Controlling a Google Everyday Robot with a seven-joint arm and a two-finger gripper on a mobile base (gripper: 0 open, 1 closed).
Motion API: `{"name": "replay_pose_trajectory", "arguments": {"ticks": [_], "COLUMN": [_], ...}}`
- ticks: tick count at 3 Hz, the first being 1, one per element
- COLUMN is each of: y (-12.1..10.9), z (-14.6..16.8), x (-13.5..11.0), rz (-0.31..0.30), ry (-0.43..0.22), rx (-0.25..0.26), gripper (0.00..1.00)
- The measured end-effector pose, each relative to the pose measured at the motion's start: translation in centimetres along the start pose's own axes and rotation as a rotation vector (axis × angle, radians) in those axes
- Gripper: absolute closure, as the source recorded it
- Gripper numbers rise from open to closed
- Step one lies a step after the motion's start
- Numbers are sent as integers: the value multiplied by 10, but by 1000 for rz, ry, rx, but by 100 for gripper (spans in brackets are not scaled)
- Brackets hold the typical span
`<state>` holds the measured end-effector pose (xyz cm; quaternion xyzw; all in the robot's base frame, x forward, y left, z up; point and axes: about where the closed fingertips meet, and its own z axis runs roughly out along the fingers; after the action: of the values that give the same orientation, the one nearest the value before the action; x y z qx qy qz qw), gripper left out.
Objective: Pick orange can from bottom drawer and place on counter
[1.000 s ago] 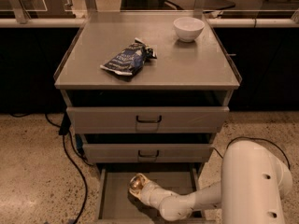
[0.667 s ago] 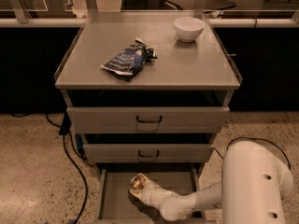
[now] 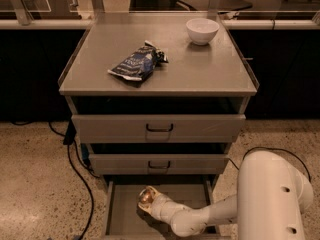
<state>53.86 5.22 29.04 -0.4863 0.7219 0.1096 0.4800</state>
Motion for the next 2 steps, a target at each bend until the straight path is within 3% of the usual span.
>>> {"name": "replay_pose_trajectory", "arguments": {"ticks": [2], "y": [0], "z": [0], "x": [0], "rz": [0], "ry": [0], "rx": [0], "gripper": [0]}}
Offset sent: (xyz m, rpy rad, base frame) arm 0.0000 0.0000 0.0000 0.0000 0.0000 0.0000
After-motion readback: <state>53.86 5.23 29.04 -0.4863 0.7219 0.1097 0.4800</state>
